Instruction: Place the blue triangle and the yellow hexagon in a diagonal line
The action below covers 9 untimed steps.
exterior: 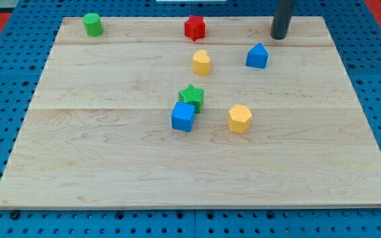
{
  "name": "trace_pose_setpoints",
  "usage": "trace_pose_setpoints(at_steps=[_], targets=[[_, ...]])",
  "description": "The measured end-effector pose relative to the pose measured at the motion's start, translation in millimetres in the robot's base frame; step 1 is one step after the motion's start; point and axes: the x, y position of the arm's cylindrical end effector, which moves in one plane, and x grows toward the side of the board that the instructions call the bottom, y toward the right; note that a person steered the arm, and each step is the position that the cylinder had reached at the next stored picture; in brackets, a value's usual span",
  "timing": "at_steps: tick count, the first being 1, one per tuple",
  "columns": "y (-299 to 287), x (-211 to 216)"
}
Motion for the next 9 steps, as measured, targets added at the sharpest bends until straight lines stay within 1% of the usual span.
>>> trace_pose_setpoints(at_steps=[1, 2, 3, 4, 5, 6, 7, 8, 9], targets=[[0.0, 4.4], [0.3, 34.1], [-23.9, 65.2], [-83.9, 66.1], [-146.3, 87.0], [-116.9, 132.3], [-61.1, 184.9], [-98.7, 226.0], [-185.8, 253.4]])
